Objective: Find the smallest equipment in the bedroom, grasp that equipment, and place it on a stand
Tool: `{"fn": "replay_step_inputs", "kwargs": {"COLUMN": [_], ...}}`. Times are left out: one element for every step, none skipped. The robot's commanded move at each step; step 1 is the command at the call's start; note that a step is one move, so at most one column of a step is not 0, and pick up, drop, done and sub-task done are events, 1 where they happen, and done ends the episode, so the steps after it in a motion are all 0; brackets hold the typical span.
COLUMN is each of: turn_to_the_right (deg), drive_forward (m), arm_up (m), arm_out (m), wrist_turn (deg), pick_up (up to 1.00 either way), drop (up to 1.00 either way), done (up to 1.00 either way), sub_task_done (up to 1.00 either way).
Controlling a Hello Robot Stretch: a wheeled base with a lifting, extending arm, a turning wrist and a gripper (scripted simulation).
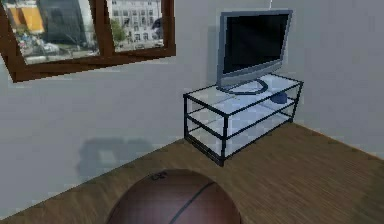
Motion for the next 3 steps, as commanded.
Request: {"fn": "replay_step_inputs", "kwargs": {"turn_to_the_right": [0.0,42.0,0.0], "drive_forward": [0.40,0.00,1.00], "arm_up": [0.00,0.00,0.00], "arm_out": [0.00,0.00,0.00], "wrist_turn": [0.0,0.0,0.0], "pick_up": [0.00,0.00,0.00], "drop": [0.00,0.00,0.00], "done": [0.00,0.00,0.00], "sub_task_done": [0.00,0.00,0.00]}}
